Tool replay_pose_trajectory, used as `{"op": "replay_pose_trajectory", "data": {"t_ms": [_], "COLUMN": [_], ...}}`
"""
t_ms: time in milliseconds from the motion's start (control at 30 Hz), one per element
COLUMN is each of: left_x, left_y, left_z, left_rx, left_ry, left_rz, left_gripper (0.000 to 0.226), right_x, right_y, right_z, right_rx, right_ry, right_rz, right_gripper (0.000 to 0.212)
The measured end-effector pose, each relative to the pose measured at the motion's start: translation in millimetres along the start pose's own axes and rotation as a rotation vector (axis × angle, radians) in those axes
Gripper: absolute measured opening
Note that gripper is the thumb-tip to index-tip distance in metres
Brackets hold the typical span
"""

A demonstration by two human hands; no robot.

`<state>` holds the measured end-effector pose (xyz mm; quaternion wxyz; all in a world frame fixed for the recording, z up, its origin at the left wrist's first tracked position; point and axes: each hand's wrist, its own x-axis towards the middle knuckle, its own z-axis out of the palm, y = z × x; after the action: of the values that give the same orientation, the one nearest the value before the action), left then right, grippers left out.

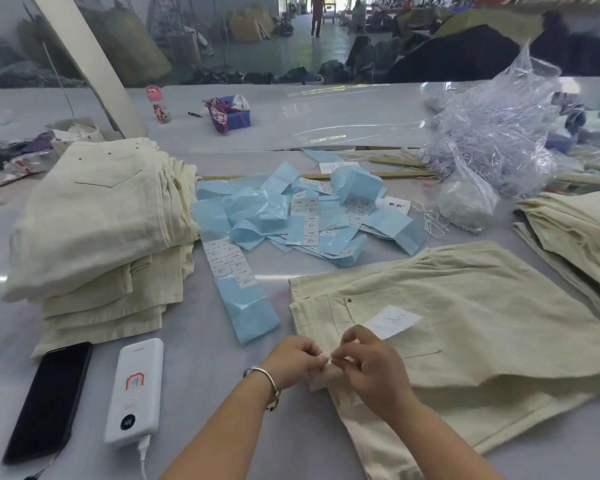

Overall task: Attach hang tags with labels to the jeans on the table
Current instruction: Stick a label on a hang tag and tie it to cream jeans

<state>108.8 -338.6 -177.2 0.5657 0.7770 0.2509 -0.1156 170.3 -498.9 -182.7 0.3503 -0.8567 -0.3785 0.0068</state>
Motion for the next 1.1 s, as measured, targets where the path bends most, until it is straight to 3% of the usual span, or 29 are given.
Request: {"op": "replay_pose_trajectory", "data": {"t_ms": [133,267,567,733,1100], "left_x": [-1,-2,-4,1,13], "left_y": [9,11,2,4,10], "left_z": [-1,-1,-12,-4,2], "left_rx": [-0.317,-0.411,-0.305,-0.246,-0.207], "left_ry": [-0.085,-0.124,-0.09,-0.02,0.001], "left_rz": [-0.144,-0.18,-0.221,-0.19,-0.242], "left_gripper": [0.022,0.03,0.021,0.003,0.023], "right_x": [-5,-4,-16,-21,-5], "right_y": [-8,-20,-19,-13,6], "right_z": [1,9,31,35,25], "right_rx": [-0.225,-0.318,-0.247,-0.222,-0.147], "right_ry": [0.06,0.158,0.245,0.266,0.258], "right_rz": [-0.132,-0.055,0.079,0.076,-0.148], "right_gripper": [0.017,0.023,0.031,0.032,0.021]}}
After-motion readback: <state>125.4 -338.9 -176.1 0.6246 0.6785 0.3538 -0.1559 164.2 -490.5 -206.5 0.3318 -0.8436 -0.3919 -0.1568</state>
